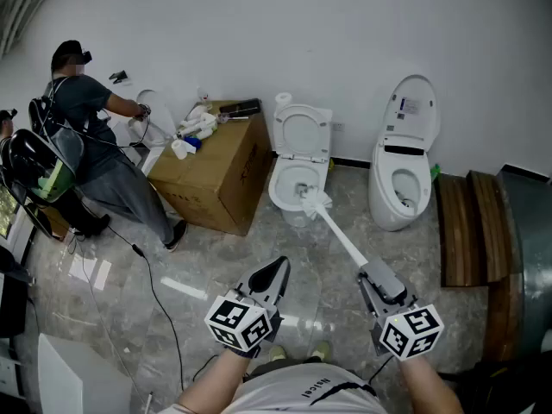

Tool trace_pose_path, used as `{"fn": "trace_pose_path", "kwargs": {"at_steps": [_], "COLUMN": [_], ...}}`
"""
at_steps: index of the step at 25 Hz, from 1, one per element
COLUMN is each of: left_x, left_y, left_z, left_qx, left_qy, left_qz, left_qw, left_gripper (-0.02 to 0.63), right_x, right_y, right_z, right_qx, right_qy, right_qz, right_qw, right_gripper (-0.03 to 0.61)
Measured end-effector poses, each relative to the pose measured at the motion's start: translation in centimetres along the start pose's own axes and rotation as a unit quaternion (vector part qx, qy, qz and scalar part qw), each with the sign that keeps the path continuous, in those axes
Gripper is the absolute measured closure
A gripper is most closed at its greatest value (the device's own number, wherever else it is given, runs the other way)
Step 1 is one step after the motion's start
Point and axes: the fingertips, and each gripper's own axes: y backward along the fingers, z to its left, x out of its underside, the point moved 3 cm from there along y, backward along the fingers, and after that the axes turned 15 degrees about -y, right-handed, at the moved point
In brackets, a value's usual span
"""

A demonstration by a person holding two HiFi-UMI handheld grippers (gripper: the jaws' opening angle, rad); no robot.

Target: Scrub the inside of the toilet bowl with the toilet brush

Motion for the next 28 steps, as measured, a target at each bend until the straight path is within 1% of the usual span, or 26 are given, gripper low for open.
{"fn": "trace_pose_path", "kwargs": {"at_steps": [9,13,17,21,24,28], "left_x": [0.0,0.1,-0.3,0.0,0.6,1.0], "left_y": [-1.3,-1.8,-2.0,-2.1,-2.5,-4.4], "left_z": [-0.9,-0.8,0.7,2.1,3.2,5.1], "left_qx": [-0.002,-0.010,-0.035,-0.053,-0.058,-0.056], "left_qy": [-0.003,-0.007,-0.010,-0.013,-0.011,-0.006], "left_qz": [0.002,0.003,0.005,0.004,0.005,0.004], "left_qw": [1.0000,0.9999,0.9993,0.9985,0.9982,0.9984], "left_gripper": [0.607,0.607,0.607,0.607,0.607,0.607], "right_x": [-0.4,-0.9,-1.9,-1.6,-1.2,-1.6], "right_y": [0.5,0.7,0.8,0.1,-0.9,-3.4], "right_z": [-1.6,-3.0,-4.6,-5.6,-5.7,-6.3], "right_qx": [0.000,-0.004,-0.005,-0.003,-0.003,0.002], "right_qy": [-0.001,-0.030,-0.056,-0.069,-0.071,-0.071], "right_qz": [0.000,-0.005,-0.011,-0.006,0.003,0.010], "right_qw": [1.000,1.000,0.998,0.998,0.997,0.997], "right_gripper": [0.420,0.420,0.420,0.420,0.420,0.420]}}
